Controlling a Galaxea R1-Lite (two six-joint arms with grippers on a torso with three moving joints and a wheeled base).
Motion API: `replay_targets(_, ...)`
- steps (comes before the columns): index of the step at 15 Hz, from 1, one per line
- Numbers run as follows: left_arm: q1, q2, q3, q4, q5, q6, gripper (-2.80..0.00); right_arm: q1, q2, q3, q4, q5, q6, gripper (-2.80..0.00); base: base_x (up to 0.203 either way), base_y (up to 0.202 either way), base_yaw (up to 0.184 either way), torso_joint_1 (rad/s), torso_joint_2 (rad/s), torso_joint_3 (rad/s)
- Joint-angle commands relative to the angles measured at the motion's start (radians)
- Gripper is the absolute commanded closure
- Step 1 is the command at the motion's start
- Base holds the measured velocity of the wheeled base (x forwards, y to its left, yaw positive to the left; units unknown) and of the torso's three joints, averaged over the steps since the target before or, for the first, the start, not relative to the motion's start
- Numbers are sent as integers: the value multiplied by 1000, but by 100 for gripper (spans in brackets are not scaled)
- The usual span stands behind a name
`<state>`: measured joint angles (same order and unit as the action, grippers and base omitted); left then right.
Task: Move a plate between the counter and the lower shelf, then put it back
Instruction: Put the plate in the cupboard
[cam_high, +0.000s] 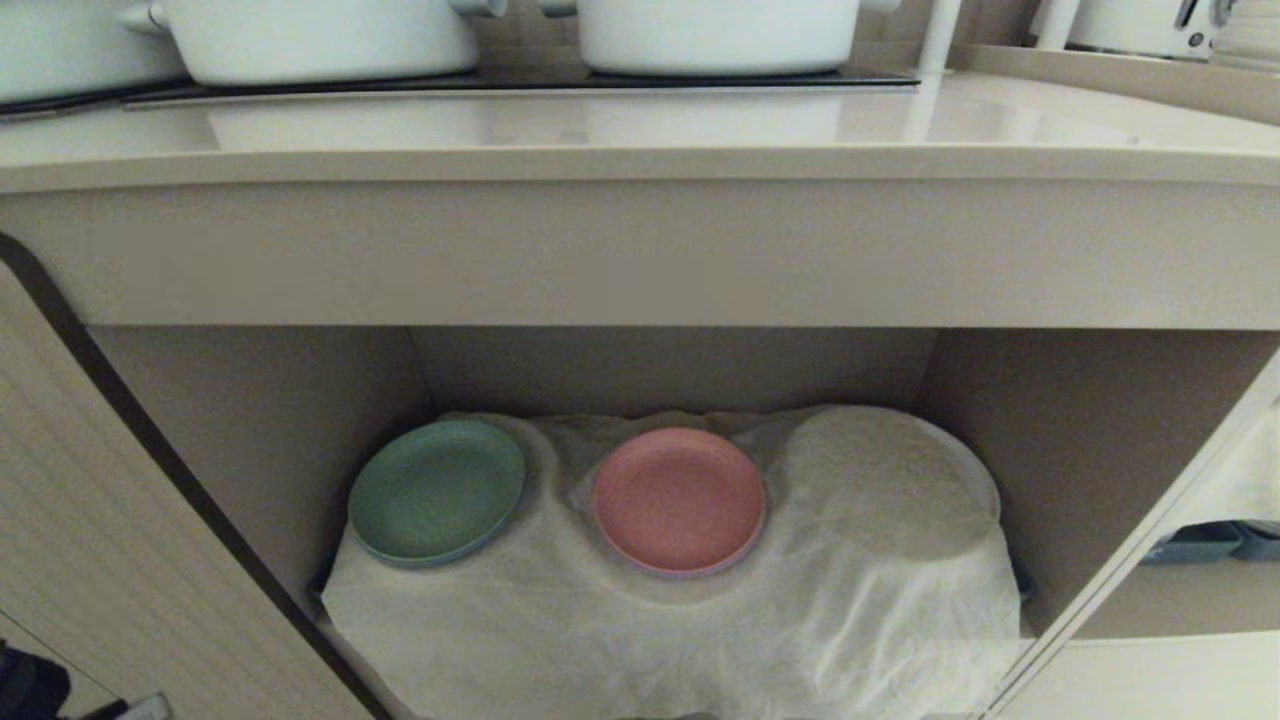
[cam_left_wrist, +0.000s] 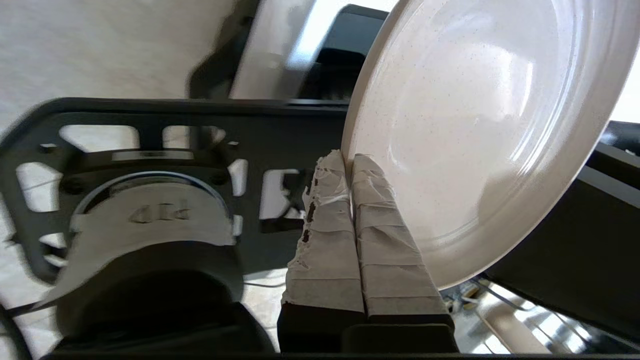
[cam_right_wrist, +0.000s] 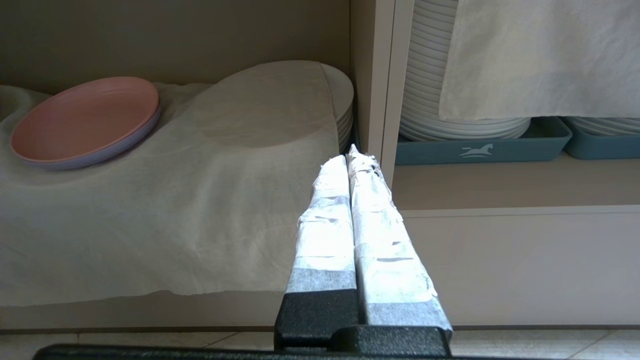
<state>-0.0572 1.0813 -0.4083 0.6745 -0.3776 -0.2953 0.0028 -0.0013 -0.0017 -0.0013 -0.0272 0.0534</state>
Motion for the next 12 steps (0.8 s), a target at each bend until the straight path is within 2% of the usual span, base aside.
replay_targets(1,0,2,-1,4,-6,-2,0,0,1,0,0,0,0,0,0,0,0,0,0,0)
replay_targets(12,0,-1,8,5,-6,1,0,0,1,0,0,0,0,0,0,0,0,0,0,0)
